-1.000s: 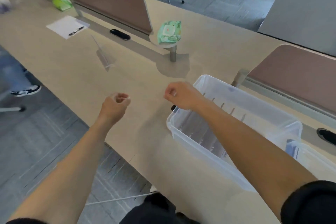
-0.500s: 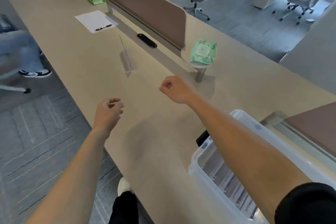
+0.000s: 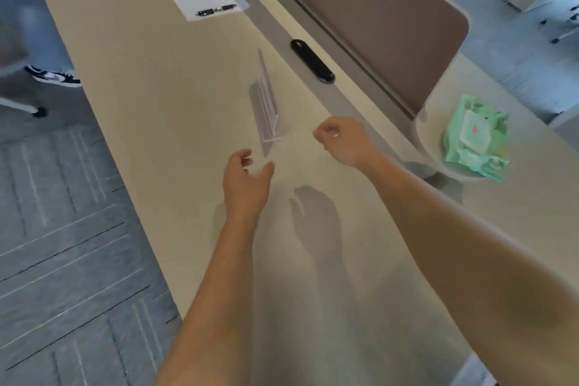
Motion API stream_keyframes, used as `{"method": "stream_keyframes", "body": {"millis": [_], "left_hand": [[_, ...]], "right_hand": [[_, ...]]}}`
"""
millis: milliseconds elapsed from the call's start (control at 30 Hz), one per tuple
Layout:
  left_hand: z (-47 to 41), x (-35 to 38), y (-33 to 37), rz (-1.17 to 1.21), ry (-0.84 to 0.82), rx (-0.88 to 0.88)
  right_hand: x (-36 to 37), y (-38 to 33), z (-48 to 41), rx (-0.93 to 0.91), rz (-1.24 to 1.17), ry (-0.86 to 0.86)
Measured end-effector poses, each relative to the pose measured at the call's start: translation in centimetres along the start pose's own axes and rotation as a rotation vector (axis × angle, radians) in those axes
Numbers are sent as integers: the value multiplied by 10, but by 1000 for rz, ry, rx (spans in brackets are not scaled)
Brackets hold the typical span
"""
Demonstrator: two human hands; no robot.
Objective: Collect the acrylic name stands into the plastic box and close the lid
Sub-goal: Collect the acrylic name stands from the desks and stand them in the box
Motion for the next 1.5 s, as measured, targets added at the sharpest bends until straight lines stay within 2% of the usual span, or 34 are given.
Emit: {"method": "stream_keyframes", "body": {"millis": [167, 367, 600, 733, 900, 1033, 1167, 1300, 1500], "left_hand": [[-69, 46, 9, -168, -30, 58], [-120, 84, 16, -192, 65, 121], [-146, 100, 7, -319, 45, 199], [-138, 96, 6, -333, 18, 172], [-100, 92, 2, -171, -73, 118], [-59, 70, -2, -69, -107, 205], [0, 44, 26, 63, -166, 124], [62, 27, 56, 55, -249, 151], [180, 12, 92, -39, -347, 359]], "right_hand": [[28, -7, -99, 35, -154, -10], [55, -29, -185, -9, -339, -57], [86, -35, -238, -25, -468, -237], [96, -31, -236, 7, -548, -256], [81, -22, -186, 90, -653, -202], [53, -8, -127, 182, -773, -95], [12, -8, -56, 178, -796, 30], [-28, -14, 29, 187, -839, 159], [-90, -5, 169, 182, -970, 263]]}}
Point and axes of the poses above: each hand's wrist, its own z-axis away from the middle knuckle, its own x-axis out of the palm, y = z × x, the point moved 4 cm from there along -z, towards the middle knuckle, and after that the axes turned 9 degrees about -z, right-handed, at the moved point
